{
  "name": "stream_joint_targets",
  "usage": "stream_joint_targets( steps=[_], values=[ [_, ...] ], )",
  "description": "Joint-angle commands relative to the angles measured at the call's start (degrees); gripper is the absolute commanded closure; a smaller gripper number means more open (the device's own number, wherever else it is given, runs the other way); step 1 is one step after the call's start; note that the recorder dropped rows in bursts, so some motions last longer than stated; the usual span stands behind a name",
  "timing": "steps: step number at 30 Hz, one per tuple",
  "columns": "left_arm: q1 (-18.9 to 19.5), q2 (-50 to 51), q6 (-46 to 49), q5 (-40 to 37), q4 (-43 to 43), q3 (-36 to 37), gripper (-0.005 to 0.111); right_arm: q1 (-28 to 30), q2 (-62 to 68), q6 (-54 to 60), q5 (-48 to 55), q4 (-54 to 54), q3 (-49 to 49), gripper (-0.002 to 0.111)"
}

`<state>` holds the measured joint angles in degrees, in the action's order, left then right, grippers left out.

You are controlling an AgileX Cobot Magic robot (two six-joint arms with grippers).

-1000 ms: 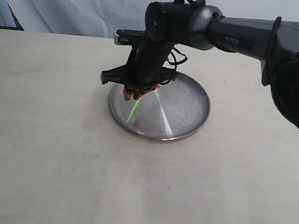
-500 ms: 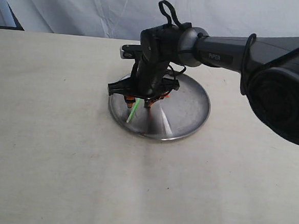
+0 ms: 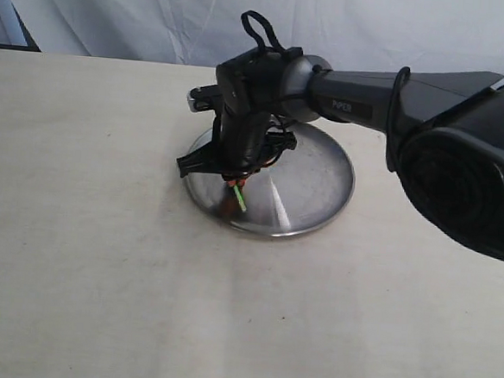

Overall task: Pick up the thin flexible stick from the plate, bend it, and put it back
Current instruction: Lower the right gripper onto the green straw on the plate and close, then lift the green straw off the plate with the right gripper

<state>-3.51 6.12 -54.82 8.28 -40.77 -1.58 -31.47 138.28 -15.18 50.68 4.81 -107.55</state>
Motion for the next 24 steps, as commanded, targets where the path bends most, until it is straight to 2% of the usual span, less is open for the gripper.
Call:
stream_joint_targets(
  steps=[1, 11, 16, 19, 24],
  values=[
    [-0.01, -0.46, 0.03, 0.65, -0.39, 0.19, 0.106, 0.12, 2.51, 1.63, 4.75, -0.26, 0.92, 0.108],
    [-0.01, -0.46, 0.03, 0.65, -0.39, 0.19, 0.106, 0.12, -5.96, 1.70, 5.29, 4.53, 1.04, 0.109],
    [-0.01, -0.46, 0.03, 0.65, -0.39, 0.19, 0.106, 0.12, -11.65, 1.59, 7.06, 9.46, 5.02, 0.109],
    [-0.01, -0.46, 0.03, 0.65, -0.39, 0.19, 0.106, 0.12, -16.04, 1.59, 6.86, 11.62, 11.16, 0.109],
    [-0.22, -0.51, 0.03, 0.68, -0.39, 0.19, 0.106, 3.45, -26.77, 1.50, -2.64, 8.35, 28.27, 0.109]
  ],
)
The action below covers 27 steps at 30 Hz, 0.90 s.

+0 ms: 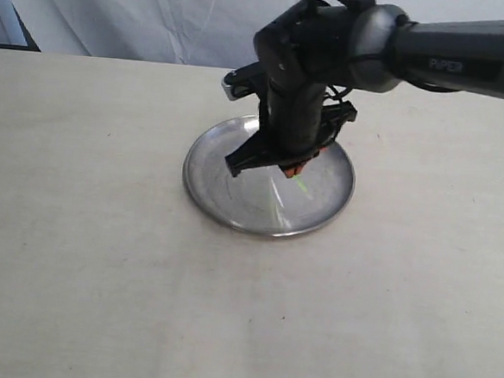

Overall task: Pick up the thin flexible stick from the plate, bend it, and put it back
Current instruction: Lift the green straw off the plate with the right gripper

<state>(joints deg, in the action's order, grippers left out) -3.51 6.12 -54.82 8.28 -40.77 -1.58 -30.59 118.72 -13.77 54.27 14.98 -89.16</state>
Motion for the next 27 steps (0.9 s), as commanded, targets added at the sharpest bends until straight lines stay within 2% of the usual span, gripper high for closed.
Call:
stream_joint_targets(
  steps=[1, 4, 10, 14, 19, 21, 25, 27],
  values=[
    [-0.47, -0.60, 0.03, 0.68, -0.39, 0.19, 0.106, 3.05, -8.99, 0.08, -7.64, -2.05, 12.32, 0.109],
    [-0.74, -0.72, 0.03, 0.68, -0.39, 0.19, 0.106, 3.29, -17.27, 0.52, -16.33, -3.41, 23.26, 0.109],
    [-0.74, -0.72, 0.03, 0.68, -0.39, 0.19, 0.106, 3.29, -22.59, 0.68, -28.49, -3.62, 32.69, 0.109],
    [-0.74, -0.72, 0.03, 0.68, -0.39, 0.19, 0.106, 3.29, -19.56, 0.68, -30.92, -4.53, 31.81, 0.109],
    [-0.74, -0.72, 0.03, 0.68, -0.39, 0.19, 0.106, 3.29, -14.88, 0.68, -24.75, -4.96, 25.05, 0.107],
    [-0.74, -0.72, 0.03, 0.68, -0.39, 0.19, 0.106, 3.29, -13.09, 0.68, -23.15, -4.96, 22.19, 0.098],
    [-0.74, -0.72, 0.03, 0.68, -0.39, 0.19, 0.106, 3.29, -9.04, 0.68, -20.65, -4.96, 16.93, 0.064],
    [-0.74, -0.72, 0.03, 0.68, -0.39, 0.19, 0.106, 3.29, -6.75, 0.68, -19.33, -4.83, 15.18, 0.056]
  ],
)
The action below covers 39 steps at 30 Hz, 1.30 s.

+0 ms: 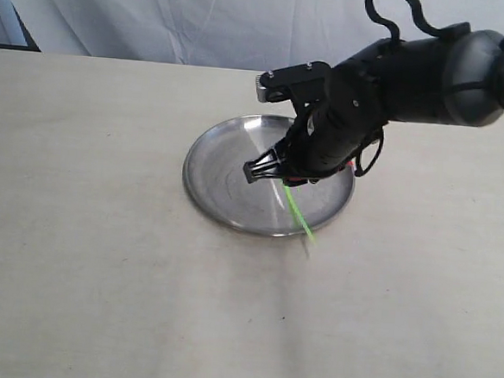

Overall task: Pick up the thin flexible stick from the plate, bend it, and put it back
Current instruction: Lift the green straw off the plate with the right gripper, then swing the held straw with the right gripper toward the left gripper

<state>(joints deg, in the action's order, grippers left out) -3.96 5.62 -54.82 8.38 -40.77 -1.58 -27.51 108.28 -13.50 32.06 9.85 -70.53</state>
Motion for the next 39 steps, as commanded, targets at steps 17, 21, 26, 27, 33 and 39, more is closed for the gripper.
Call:
stream_joint_targets(
  steps=[17, 21, 26, 27, 33, 39],
  values=[
    [-1.35, -0.22, 0.03, 0.58, -0.39, 0.19, 0.106, 0.22, 16.13, -1.93, 8.70, 4.69, -7.54, 0.067],
    [-1.35, -0.22, 0.03, 0.58, -0.39, 0.19, 0.106, 0.22, 16.65, -1.93, 9.51, 4.90, -7.54, 0.105],
    [-1.35, -0.22, 0.03, 0.58, -0.39, 0.19, 0.106, 0.22, 14.94, -1.93, 9.65, 5.53, -7.54, 0.109],
    [-1.35, -0.22, 0.03, 0.58, -0.39, 0.19, 0.106, 0.22, 14.01, -1.93, 9.75, 5.53, -7.54, 0.109],
    [-1.35, -0.22, 0.03, 0.58, -0.39, 0.19, 0.106, 0.22, 4.66, -1.02, 8.73, 3.82, -7.54, 0.109],
    [-1.35, -0.22, 0.03, 0.58, -0.39, 0.19, 0.106, 0.11, -4.09, 8.93, 8.14, -6.92, -7.42, 0.109]
  ],
)
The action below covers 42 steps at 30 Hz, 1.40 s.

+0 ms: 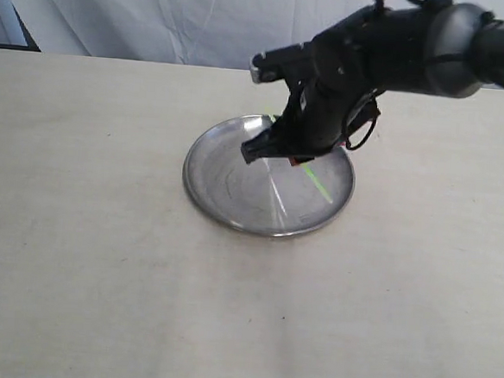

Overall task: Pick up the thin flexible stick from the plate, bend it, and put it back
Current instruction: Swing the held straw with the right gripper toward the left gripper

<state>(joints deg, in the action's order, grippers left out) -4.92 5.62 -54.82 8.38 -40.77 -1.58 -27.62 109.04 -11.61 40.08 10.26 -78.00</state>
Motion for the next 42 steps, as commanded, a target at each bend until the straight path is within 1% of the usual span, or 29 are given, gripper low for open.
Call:
stream_joint_targets(
  steps=[1, 5, 9, 13, 14, 15, 16, 17, 18, 19, 21, 22, 24, 26, 27, 29, 30, 31, 33, 34, 35, 38, 40, 42],
  values=[
    [-0.39, -0.22, 0.03, 0.58, -0.39, 0.19, 0.106, 0.22, -6.05, 9.64, 0.41, -9.61, 0.06, 0.109],
    [-0.39, -0.22, 0.03, 0.58, -0.39, 0.19, 0.106, 0.22, -9.74, 19.65, 2.85, -22.42, 0.06, 0.109],
    [-0.39, -0.22, 0.03, 0.58, -0.39, 0.19, 0.106, 0.22, -12.54, 24.09, 3.53, -31.23, 1.93, 0.109],
    [-0.38, -0.22, 0.03, 0.70, -0.39, 0.19, 0.106, 0.22, -16.09, 28.93, 3.53, -39.79, 8.40, 0.109],
    [-0.38, -0.22, 0.03, 0.70, -0.39, 0.19, 0.106, 0.22, -16.97, 31.62, 3.53, -42.84, 10.46, 0.109],
    [-0.38, -0.22, -0.51, 1.03, 0.08, 0.19, 0.106, 0.22, -18.65, 35.72, 3.31, -49.25, 14.31, 0.109],
    [-0.38, -0.22, -2.83, 1.92, 2.18, 0.19, 0.106, 0.22, -19.53, 38.13, 3.17, -53.19, 15.92, 0.109],
    [-0.38, -0.22, -13.93, 5.32, 9.45, 0.19, 0.106, 0.22, -21.19, 43.23, 3.28, -61.74, 18.52, 0.109],
    [-0.38, -0.22, -19.05, 6.79, 12.60, 0.19, 0.106, 0.12, -22.04, 46.23, 3.41, -65.79, 19.68, 0.109],
    [-0.38, -0.22, -27.60, 9.99, 15.75, 0.19, 0.106, 0.13, -23.42, 51.09, 4.66, -72.70, 21.21, 0.109],
    [-0.84, -0.36, -28.87, 13.06, 15.31, 0.19, 0.106, 0.13, -24.87, 55.65, 7.37, -79.50, 22.58, 0.109],
    [-1.50, -0.58, -28.66, 13.43, 15.31, 0.19, 0.106, 0.13, -25.66, 56.58, 8.39, -81.01, 22.98, 0.109],
    [-1.59, -0.58, -28.66, 13.86, 15.21, 0.19, 0.106, -0.48, -26.58, 57.23, 10.12, -81.30, 23.08, 0.109],
    [-1.59, -0.58, -29.82, 14.11, 15.22, 0.19, 0.106, -3.37, -26.46, 60.42, 9.56, -83.13, 23.08, 0.109],
    [-1.59, -0.58, -32.31, 14.11, 15.22, 0.19, 0.106, -4.56, -26.18, 62.73, 9.45, -84.49, 23.08, 0.109],
    [-1.59, -0.58, -42.84, 14.11, 12.01, 0.19, 0.106, -7.94, -25.33, 66.01, 10.27, -87.10, 22.77, 0.109],
    [-1.59, -0.58, -52.97, 14.48, 5.48, 0.19, 0.105, -9.42, -24.75, 67.85, 10.53, -88.12, 22.77, 0.109],
    [-1.59, -0.58, -58.37, 15.65, 0.19, 0.19, 0.102, -10.04, -24.60, 68.85, 10.53, -88.12, 22.77, 0.109],
    [-1.59, -0.58, -65.08, 18.85, -9.31, 0.19, 0.094, -10.84, -24.33, 70.54, 10.53, -87.99, 22.77, 0.109],
    [-1.59, -0.58, -65.07, 21.39, -10.82, 0.19, 0.088, -11.11, -24.22, 70.55, 10.53, -87.99, 22.77, 0.109],
    [-1.59, -0.58, -65.07, 23.54, -10.52, 0.19, 0.081, -11.10, -24.13, 70.55, 10.53, -88.17, 22.77, 0.109],
    [-1.59, -0.58, -65.07, 26.49, -8.18, 0.19, 0.061, -11.13, -24.13, 70.55, 10.53, -89.43, 22.77, 0.109],
    [-1.59, -0.58, -65.07, 26.78, -9.76, 0.19, 0.051, -11.13, -24.13, 71.20, 9.59, -91.54, 22.77, 0.109],
    [-1.59, -0.58, -65.07, 27.30, -10.80, 0.19, 0.048, -11.13, -24.13, 71.96, 9.16, -94.49, 22.77, 0.109]
  ],
)
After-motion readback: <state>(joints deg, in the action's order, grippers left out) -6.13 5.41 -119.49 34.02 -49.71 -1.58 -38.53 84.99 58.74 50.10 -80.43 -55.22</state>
